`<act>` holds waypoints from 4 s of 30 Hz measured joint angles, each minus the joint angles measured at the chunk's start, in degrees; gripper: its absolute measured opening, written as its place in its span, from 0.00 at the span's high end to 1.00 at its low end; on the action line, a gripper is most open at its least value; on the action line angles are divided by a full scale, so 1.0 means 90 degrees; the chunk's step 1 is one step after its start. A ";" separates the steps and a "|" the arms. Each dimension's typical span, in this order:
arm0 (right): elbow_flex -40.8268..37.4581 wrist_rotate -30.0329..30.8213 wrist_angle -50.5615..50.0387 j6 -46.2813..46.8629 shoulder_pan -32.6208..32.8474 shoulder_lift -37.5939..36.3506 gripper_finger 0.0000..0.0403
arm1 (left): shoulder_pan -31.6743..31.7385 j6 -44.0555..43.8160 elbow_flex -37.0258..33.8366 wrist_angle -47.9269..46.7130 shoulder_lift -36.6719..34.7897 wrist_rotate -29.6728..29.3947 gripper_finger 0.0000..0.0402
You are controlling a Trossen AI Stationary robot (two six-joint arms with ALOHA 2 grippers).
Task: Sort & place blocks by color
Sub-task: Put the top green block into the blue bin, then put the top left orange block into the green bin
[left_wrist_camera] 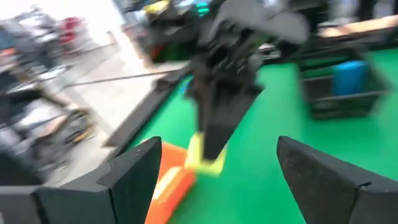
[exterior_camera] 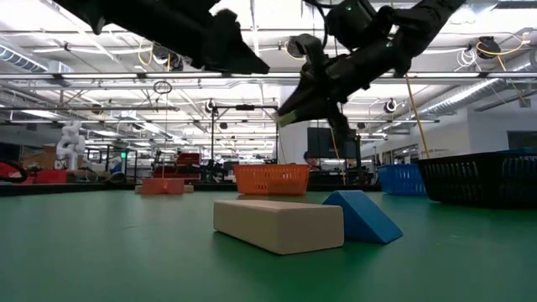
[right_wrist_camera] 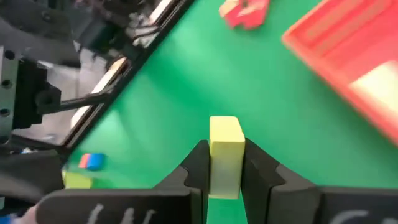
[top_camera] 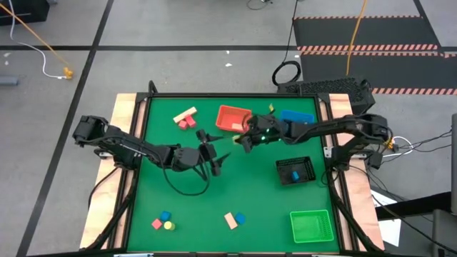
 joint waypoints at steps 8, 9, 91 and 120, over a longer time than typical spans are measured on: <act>0.0002 0.0709 -0.2388 -0.0952 -0.0810 -0.1522 0.90 | 0.0090 -0.0568 0.0000 -0.0790 -0.0021 -0.1047 0.33; 0.0002 0.0860 -0.2802 -0.1021 -0.0905 -0.1703 0.90 | 0.0140 -0.0617 -0.0002 -0.0918 -0.0034 -0.1055 0.34; 0.0002 0.2601 -0.6457 -0.1787 -0.2028 -0.2459 0.48 | 0.4137 -0.4681 -0.1201 -0.4876 -0.0692 0.2130 0.45; -0.0643 -0.0755 -0.1664 0.0100 -0.1322 -0.2231 0.48 | 0.2139 -0.3259 -0.1396 -0.2884 -0.1970 0.2521 0.68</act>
